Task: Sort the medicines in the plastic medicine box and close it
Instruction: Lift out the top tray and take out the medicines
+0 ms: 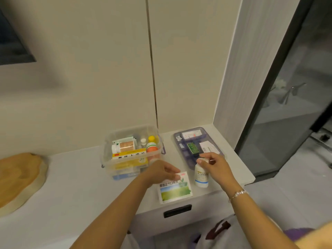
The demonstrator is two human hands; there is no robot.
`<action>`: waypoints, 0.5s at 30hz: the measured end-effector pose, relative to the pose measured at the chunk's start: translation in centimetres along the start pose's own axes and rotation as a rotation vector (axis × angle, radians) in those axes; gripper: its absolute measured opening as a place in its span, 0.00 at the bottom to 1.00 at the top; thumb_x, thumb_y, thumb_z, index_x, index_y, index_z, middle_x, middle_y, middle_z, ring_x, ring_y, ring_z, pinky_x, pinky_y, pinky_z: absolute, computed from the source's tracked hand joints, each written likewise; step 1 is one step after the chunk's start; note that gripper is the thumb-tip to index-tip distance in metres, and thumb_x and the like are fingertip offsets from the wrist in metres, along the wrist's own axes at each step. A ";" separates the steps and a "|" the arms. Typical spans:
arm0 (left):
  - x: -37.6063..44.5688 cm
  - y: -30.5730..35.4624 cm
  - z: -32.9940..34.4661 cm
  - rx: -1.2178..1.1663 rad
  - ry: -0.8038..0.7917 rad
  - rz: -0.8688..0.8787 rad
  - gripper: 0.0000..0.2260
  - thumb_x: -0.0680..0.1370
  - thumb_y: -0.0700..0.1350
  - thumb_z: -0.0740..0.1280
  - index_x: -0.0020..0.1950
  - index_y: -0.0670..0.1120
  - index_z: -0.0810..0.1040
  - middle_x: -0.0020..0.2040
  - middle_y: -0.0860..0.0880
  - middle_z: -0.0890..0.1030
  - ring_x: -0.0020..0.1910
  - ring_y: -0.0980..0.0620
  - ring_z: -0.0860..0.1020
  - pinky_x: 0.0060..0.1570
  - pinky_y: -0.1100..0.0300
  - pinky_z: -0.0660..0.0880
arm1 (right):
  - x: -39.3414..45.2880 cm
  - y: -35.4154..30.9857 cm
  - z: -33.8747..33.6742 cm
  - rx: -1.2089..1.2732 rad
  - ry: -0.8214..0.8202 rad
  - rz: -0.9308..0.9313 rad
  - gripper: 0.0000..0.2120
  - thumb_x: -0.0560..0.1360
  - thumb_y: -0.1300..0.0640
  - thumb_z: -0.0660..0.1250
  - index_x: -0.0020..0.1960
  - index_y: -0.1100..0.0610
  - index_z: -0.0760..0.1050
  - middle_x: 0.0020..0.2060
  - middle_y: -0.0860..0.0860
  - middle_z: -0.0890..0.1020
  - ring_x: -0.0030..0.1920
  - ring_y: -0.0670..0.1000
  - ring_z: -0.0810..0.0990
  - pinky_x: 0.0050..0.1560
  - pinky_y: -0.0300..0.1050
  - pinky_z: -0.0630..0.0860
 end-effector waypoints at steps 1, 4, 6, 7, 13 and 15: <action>0.6 -0.3 0.6 -0.006 -0.002 -0.017 0.14 0.69 0.46 0.74 0.54 0.48 0.82 0.53 0.48 0.84 0.42 0.60 0.79 0.42 0.70 0.74 | 0.2 0.6 -0.2 -0.016 0.005 0.012 0.09 0.71 0.56 0.70 0.51 0.51 0.77 0.52 0.52 0.79 0.50 0.51 0.77 0.46 0.39 0.72; 2.5 -0.9 1.5 -0.024 0.006 -0.071 0.15 0.70 0.46 0.74 0.55 0.47 0.81 0.54 0.48 0.83 0.42 0.60 0.79 0.42 0.68 0.74 | 0.9 1.7 -0.7 -0.054 0.017 -0.003 0.10 0.71 0.57 0.70 0.52 0.52 0.76 0.54 0.53 0.78 0.50 0.51 0.76 0.49 0.41 0.72; 3.7 -0.9 1.8 -0.022 0.018 -0.083 0.15 0.70 0.47 0.73 0.56 0.47 0.81 0.54 0.48 0.83 0.41 0.60 0.78 0.39 0.69 0.73 | 1.4 2.1 -0.8 -0.109 0.030 -0.026 0.10 0.71 0.59 0.70 0.52 0.53 0.77 0.54 0.54 0.78 0.49 0.50 0.76 0.49 0.40 0.72; 4.2 -0.9 1.9 -0.014 0.020 -0.084 0.15 0.71 0.47 0.72 0.57 0.47 0.81 0.55 0.48 0.83 0.42 0.59 0.79 0.38 0.69 0.73 | 1.6 2.2 -0.9 -0.141 0.043 -0.035 0.10 0.71 0.59 0.70 0.53 0.54 0.78 0.54 0.54 0.78 0.49 0.50 0.76 0.50 0.40 0.72; 6.3 -0.6 2.4 0.062 0.028 -0.065 0.15 0.72 0.47 0.71 0.57 0.46 0.81 0.55 0.46 0.83 0.45 0.54 0.79 0.43 0.66 0.75 | 2.4 2.4 -0.1 -0.273 0.079 -0.055 0.15 0.73 0.57 0.67 0.60 0.54 0.76 0.59 0.54 0.78 0.56 0.53 0.77 0.56 0.43 0.73; 6.5 -0.8 2.5 0.082 0.038 -0.065 0.15 0.73 0.48 0.70 0.58 0.46 0.80 0.56 0.47 0.82 0.46 0.54 0.79 0.45 0.64 0.75 | 2.4 2.7 0.1 -0.258 0.062 -0.026 0.17 0.74 0.57 0.67 0.62 0.54 0.74 0.62 0.54 0.77 0.60 0.54 0.76 0.58 0.45 0.73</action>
Point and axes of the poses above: each hand's wrist, its own x-axis towards the middle knuckle, its own z-axis out of the palm, y = z × x, the point moved 6 cm from there along x, towards the middle knuckle
